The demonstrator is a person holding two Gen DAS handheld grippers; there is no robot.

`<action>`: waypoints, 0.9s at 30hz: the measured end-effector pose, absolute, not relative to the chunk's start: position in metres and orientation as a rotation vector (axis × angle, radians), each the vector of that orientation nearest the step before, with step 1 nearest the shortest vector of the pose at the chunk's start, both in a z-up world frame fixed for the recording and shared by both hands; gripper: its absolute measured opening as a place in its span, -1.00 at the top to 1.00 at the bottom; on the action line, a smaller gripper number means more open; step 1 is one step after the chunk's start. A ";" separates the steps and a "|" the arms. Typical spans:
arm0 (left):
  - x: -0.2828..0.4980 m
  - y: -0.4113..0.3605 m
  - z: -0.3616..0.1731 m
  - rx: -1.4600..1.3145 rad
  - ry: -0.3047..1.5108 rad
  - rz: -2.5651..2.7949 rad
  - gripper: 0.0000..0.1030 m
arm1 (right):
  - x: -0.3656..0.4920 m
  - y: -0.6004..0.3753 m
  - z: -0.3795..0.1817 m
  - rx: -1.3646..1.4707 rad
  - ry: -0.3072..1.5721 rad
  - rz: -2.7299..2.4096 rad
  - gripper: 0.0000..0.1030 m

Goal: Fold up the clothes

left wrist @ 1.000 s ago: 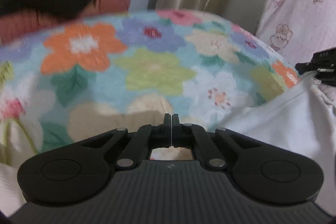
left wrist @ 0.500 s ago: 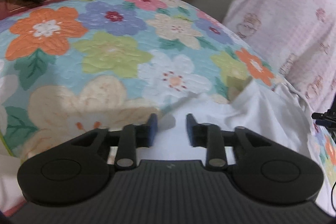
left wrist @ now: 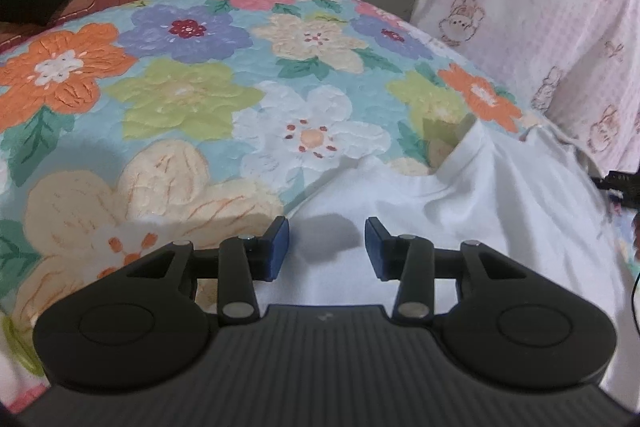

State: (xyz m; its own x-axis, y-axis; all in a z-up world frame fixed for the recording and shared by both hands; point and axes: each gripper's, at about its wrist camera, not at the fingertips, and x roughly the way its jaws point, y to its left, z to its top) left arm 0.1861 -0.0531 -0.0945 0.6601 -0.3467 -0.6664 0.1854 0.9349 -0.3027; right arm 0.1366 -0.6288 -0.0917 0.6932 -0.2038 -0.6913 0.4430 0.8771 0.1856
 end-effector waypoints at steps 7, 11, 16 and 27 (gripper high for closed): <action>0.189 -0.061 -0.094 -0.182 0.789 -0.267 0.21 | 0.171 -0.680 -0.012 0.068 0.653 -0.632 0.98; 0.189 -0.063 -0.095 -0.152 0.796 -0.252 0.21 | 0.165 -0.710 0.039 -0.077 0.597 -0.832 0.98; 0.190 -0.062 -0.095 -0.141 0.799 -0.239 0.21 | 0.163 -0.720 0.081 -0.197 0.624 -0.859 0.98; 0.186 -0.069 -0.090 -0.118 0.793 -0.255 0.20 | 0.115 -0.670 0.095 0.107 0.719 -0.653 0.97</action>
State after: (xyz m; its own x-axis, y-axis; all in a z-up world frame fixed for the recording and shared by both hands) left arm 0.1860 -0.0688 -0.0903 0.6729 -0.2700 -0.6887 0.1817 0.9628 -0.2000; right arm 0.1147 -0.6697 0.0951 0.5652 -0.5181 -0.6420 0.5893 0.7982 -0.1253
